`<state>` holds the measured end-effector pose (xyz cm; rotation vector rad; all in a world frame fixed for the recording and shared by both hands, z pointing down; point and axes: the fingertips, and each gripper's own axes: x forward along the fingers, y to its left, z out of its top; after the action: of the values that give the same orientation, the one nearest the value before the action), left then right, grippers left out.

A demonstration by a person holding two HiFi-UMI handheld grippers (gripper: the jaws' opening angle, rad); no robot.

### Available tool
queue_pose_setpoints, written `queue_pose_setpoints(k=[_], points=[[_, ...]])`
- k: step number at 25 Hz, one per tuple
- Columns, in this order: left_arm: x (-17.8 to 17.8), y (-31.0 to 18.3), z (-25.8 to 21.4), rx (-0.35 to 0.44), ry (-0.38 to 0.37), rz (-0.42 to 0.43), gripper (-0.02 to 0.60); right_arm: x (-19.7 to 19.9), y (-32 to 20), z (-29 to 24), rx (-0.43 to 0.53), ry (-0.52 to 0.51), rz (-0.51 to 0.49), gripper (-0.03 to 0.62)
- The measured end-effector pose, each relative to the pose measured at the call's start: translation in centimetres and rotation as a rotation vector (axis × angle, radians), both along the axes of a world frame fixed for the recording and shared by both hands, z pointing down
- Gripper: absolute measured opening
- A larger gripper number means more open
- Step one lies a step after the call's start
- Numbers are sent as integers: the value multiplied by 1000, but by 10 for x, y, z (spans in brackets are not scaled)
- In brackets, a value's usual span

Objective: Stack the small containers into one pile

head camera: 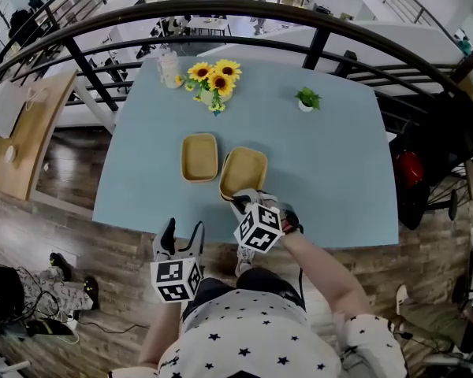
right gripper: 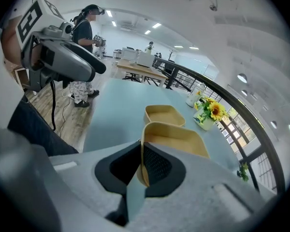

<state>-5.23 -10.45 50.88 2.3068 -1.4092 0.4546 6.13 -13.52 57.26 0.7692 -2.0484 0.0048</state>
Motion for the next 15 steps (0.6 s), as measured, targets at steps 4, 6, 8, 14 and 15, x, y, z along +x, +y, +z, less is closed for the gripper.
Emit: queue_pose_setpoints(k=[4, 6, 8, 14, 15], points=[[-3, 1, -1, -3, 1, 1, 285, -4, 4, 2, -7, 12, -20, 21], [-4, 1, -2, -3, 2, 1, 285, -6, 6, 4, -10, 21, -32, 21], [-4, 2, 0, -4, 1, 2, 285, -6, 7, 8, -14, 28, -40, 21], [-6, 1, 1, -8, 5, 3, 285, -7, 6, 12, -22, 26, -53, 21], [-6, 1, 1, -7, 5, 4, 285, -7, 5, 12, -23, 24, -53, 21]])
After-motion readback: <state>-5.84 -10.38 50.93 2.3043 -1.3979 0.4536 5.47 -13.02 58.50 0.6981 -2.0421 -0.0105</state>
